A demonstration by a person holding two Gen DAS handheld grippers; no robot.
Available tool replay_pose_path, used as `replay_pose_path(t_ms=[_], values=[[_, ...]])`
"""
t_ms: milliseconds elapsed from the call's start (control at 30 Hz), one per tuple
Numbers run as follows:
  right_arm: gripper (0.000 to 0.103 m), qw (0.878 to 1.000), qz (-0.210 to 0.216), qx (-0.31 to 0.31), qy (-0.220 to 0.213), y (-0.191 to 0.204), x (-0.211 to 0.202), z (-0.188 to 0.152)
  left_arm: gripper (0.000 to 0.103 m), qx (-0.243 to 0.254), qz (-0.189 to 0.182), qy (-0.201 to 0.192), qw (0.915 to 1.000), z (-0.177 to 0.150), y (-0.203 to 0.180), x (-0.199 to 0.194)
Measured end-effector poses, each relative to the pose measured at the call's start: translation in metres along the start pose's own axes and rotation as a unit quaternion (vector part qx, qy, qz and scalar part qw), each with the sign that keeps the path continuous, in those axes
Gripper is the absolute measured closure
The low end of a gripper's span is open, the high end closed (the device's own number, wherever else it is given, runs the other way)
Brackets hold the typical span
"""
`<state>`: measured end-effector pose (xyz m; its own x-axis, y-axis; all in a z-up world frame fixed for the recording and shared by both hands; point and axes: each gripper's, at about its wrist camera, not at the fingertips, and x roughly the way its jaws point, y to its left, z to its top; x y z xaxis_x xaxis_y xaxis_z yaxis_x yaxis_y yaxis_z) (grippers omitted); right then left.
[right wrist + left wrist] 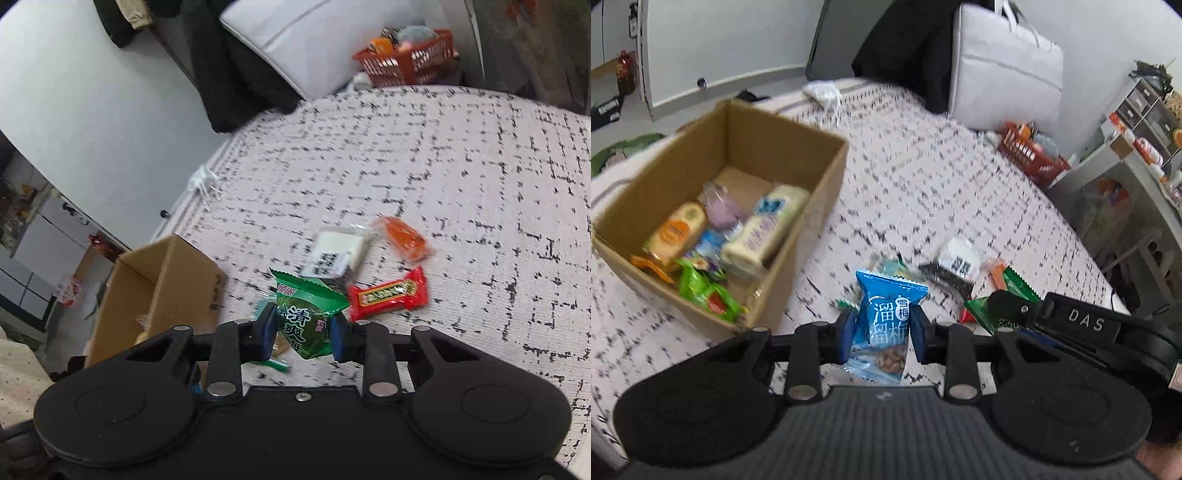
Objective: Organize snacks
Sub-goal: 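Carry blue packet with left gripper while right carries green packet to box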
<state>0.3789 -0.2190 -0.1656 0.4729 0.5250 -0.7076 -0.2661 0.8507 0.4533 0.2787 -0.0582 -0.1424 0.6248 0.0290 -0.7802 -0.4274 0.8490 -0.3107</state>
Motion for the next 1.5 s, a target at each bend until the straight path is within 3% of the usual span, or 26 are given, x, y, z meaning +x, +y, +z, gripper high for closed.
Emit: replay_pose_path(t_ms=[300,733,1500], values=[[0.074,0.999,0.028,-0.021,-0.021,0.03,-0.019,-0.004,0.072,0.0,0.007,-0.043,0.9991,0.015,0.011,-0.045],[0.074,0.996,0.058,-0.059,-0.039,0.074,-0.035,-0.015,0.072,-0.008,0.017,-0.068,0.9975,0.018,0.033,-0.078],[0.074,0.991,0.073,-0.09,-0.073,0.116,-0.027,-0.024,0.072,-0.013,0.027,-0.066,0.9974,0.055,0.079,-0.078]])
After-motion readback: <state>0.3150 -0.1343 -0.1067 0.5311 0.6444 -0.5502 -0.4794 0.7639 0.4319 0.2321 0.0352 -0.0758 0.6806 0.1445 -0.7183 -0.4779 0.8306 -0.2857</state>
